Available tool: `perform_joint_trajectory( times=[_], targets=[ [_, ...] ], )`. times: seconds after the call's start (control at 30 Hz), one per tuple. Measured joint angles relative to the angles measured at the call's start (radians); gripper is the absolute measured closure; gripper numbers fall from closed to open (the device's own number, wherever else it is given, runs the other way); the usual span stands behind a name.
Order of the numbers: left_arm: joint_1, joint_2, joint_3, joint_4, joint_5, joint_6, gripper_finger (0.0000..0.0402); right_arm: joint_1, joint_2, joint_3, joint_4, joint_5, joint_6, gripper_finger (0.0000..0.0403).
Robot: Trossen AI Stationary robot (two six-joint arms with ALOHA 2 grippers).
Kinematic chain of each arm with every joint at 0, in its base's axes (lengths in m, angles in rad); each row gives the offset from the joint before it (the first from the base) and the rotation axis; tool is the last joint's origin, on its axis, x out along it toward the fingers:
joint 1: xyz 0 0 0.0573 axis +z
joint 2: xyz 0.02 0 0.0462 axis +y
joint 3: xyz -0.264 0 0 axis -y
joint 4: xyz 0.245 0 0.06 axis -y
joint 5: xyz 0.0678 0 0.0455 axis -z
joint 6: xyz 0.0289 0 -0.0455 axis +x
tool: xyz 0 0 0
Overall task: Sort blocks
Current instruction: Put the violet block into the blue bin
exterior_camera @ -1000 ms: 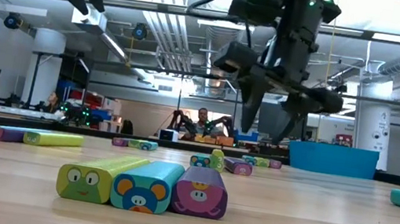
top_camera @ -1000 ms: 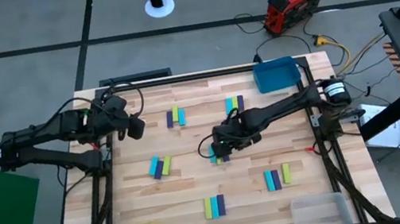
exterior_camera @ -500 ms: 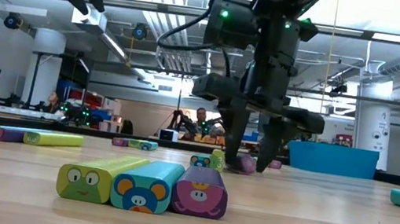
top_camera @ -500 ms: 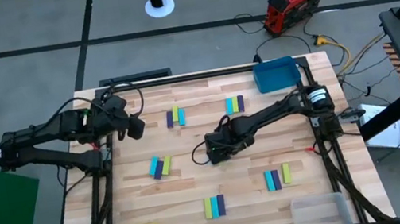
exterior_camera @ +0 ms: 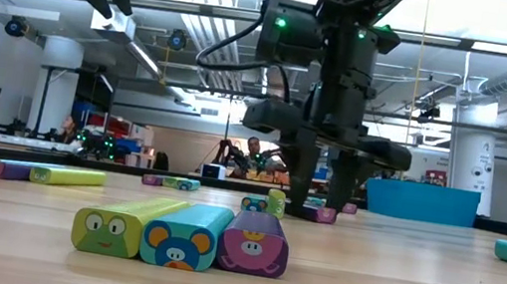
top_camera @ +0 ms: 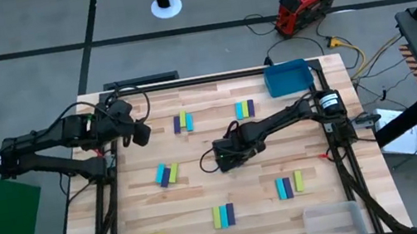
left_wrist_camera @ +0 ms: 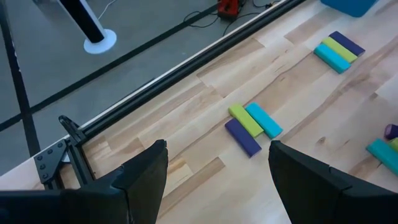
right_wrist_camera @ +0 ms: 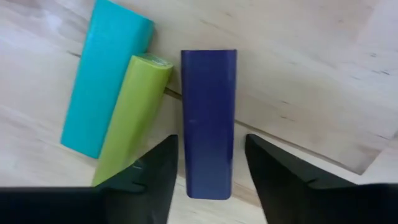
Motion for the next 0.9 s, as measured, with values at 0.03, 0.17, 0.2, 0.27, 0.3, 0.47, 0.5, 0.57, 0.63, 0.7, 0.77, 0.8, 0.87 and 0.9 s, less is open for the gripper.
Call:
perform_joint_trajectory(
  times=[0.03,0.17,0.2,0.27,0.3,0.47,0.5,0.57,0.63,0.7,0.77,0.8,0.87,0.9],
  targets=[
    [0.000,0.000,0.000,0.000,0.000,0.000,0.0148,0.000,-0.002,0.000,-0.007,0.000,-0.001,0.0241],
    [0.000,0.000,0.000,0.000,0.000,0.000,0.0148,0.000,-0.002,-0.001,-0.018,0.000,-0.021,0.0297],
    [0.000,0.000,0.000,0.000,0.000,0.000,0.0148,0.000,-0.002,-0.001,-0.018,-0.003,-0.027,0.0310],
    [0.000,0.000,0.000,0.000,0.000,0.000,0.0148,0.000,-0.002,-0.001,-0.020,-0.011,-0.036,0.0316],
    [0.000,0.001,0.000,0.000,0.000,0.001,0.0148,0.000,-0.002,-0.001,-0.021,-0.013,-0.040,0.0316],
    [0.000,0.001,0.000,0.000,0.001,0.036,0.0148,-0.005,-0.036,0.000,-0.099,-0.034,-0.053,0.0316],
    [0.000,0.001,0.000,0.000,0.001,0.042,0.0148,-0.008,-0.053,0.004,-0.123,-0.035,-0.056,0.0316],
    [0.000,0.002,0.000,0.000,0.001,0.053,0.0148,-0.021,-0.104,0.016,-0.159,-0.035,-0.064,0.0316],
    [0.000,0.003,0.000,0.000,0.014,0.056,0.0148,-0.042,-0.164,0.020,-0.199,-0.032,-0.071,0.0316],
    [0.000,0.005,0.000,0.008,0.024,0.052,0.0148,-0.071,-0.215,0.019,-0.223,-0.028,-0.083,0.0316],
    [0.000,0.011,0.000,0.019,0.024,0.051,0.0148,-0.109,-0.266,0.018,-0.238,-0.004,-0.104,0.0316],
    [0.000,0.016,0.000,0.025,0.024,0.052,0.0148,-0.134,-0.296,0.018,-0.254,0.018,-0.117,0.0316],
    [0.000,0.026,0.000,0.036,0.025,0.053,0.0148,-0.197,-0.341,0.018,-0.280,0.064,-0.156,0.0316],
    [0.000,0.031,0.000,0.041,0.026,0.053,0.0148,-0.236,-0.361,0.018,-0.292,0.076,-0.175,0.0316]
  ],
)
